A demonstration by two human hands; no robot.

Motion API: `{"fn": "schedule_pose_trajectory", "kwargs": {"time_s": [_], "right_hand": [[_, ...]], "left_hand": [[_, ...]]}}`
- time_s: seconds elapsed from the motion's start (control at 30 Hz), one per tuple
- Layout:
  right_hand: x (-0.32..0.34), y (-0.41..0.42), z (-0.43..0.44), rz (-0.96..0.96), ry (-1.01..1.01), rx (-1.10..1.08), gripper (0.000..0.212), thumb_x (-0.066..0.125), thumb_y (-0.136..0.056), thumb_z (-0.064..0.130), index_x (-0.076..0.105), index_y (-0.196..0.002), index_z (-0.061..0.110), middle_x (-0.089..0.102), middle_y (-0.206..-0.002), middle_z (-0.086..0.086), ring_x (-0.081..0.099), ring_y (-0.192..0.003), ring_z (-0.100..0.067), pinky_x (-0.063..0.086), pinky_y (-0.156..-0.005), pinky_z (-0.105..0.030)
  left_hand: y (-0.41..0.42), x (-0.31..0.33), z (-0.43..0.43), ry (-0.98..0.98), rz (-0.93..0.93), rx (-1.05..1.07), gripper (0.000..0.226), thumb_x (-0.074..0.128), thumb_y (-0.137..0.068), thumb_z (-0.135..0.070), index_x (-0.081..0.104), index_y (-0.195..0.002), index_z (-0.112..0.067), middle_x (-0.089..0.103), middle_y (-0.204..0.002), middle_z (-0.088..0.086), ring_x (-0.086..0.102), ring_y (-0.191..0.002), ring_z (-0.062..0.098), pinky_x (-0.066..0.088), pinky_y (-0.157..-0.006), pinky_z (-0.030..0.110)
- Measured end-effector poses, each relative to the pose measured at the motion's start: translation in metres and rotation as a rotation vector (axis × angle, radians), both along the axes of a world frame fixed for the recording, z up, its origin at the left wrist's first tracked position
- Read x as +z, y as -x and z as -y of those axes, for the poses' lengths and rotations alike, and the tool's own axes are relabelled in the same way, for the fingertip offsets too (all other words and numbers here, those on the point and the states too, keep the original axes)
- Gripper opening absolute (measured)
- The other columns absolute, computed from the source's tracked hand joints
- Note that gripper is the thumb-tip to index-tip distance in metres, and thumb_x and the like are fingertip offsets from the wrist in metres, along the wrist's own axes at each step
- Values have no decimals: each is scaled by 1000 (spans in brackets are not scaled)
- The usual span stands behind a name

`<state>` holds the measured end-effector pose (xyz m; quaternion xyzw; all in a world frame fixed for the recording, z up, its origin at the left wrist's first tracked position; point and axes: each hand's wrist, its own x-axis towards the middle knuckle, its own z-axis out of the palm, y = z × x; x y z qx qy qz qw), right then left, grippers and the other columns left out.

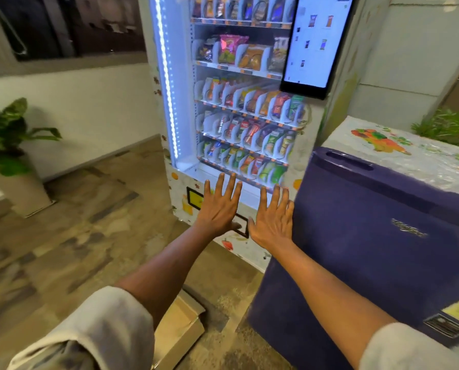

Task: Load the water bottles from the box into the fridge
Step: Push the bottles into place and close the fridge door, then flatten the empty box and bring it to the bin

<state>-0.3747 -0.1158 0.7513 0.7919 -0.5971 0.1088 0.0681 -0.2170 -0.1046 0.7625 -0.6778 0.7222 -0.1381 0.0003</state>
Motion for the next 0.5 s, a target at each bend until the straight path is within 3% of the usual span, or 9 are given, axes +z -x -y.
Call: {"fn": "schedule_pose_trajectory", "kwargs": {"time_s": [0.1, 0.27, 0.5], "right_hand": [[-11, -46, -7, 11, -53, 84, 89, 42, -91, 50, -12, -151, 14, -21, -155, -20, -25, -141, -40, -13, -113, -52], [-28, -114, -18, -7, -110, 167, 86, 41, -92, 51, -11, -151, 15, -22, -155, -21, -27, -140, -40, -14, -112, -52], [-68, -201, -23, -64, -191, 221, 84, 41, -92, 52, -7, -152, 17, -14, -157, -22, -19, -142, -41, -7, -114, -53]], "left_hand": [[-48, -12, -20, -40, -10, 40, 121, 59, -72, -73, -7, -151, -10, -14, -159, 16, -11, -144, 42, 5, -112, 66], [-119, -40, -44, -125, -43, 131, 122, 61, -72, -71, -7, -151, -10, -10, -159, 16, -11, -145, 40, 2, -111, 67], [-200, -92, -66, -240, -96, 208, 123, 61, -70, -72, -6, -151, -10, -9, -160, 14, -10, -145, 38, 4, -111, 67]]}}
